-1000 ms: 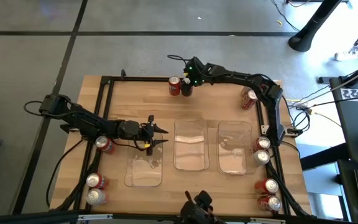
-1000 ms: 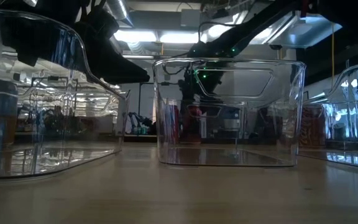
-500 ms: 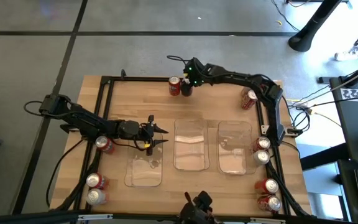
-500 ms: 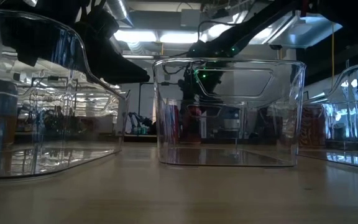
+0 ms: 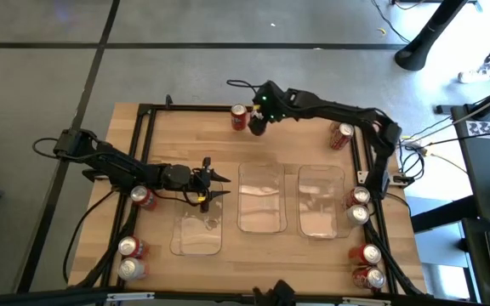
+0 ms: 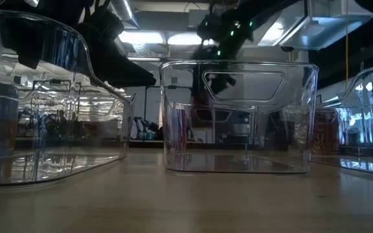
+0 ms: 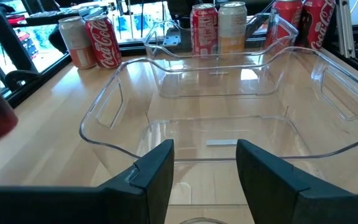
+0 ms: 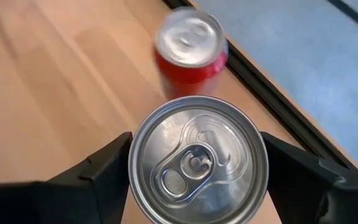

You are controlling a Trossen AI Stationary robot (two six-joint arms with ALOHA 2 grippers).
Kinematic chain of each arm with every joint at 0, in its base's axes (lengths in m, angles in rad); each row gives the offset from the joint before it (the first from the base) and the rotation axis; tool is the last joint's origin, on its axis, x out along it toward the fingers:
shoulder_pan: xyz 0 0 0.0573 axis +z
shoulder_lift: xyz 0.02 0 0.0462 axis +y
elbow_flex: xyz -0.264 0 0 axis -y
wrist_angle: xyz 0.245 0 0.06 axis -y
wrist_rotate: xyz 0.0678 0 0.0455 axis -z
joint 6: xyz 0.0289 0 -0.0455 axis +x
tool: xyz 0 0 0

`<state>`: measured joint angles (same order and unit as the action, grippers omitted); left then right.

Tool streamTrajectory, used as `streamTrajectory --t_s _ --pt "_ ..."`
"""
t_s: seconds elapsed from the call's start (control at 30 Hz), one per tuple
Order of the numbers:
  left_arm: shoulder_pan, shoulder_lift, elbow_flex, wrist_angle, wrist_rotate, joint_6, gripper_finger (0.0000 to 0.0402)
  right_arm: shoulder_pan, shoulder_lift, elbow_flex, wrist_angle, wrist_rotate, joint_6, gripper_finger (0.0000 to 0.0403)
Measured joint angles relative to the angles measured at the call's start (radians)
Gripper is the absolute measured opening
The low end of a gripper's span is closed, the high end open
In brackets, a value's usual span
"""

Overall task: Sort soda cans
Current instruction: Put the top left red white soda can into the center transparent bin

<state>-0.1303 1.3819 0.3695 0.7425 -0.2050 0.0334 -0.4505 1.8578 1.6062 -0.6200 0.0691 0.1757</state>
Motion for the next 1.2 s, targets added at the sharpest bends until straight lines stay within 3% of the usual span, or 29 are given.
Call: streamTrajectory --t_s 0.43,0.73,0.9,1.2 --pt "0.0 0.0 0.0 0.0 0.0 0.0 0.0164 0.196 -0.251 0.003 -0.265 0.114 0.035 0.0294" --pt "0.0 0.0 0.0 0.0 0.0 0.0 0.0164 0.374 -0.295 0.002 -0.428 0.036 0.053 0.0295" --pt "0.0 0.0 0.0 0.0 0.0 0.004 0.0164 0.467 -0.304 -0.045 -0.364 0.052 0.061 0.0295" --pt "0.0 0.0 0.0 0.001 0.0 0.016 0.0164 0.521 -0.305 -0.326 -0.063 0.096 0.098 0.0295"
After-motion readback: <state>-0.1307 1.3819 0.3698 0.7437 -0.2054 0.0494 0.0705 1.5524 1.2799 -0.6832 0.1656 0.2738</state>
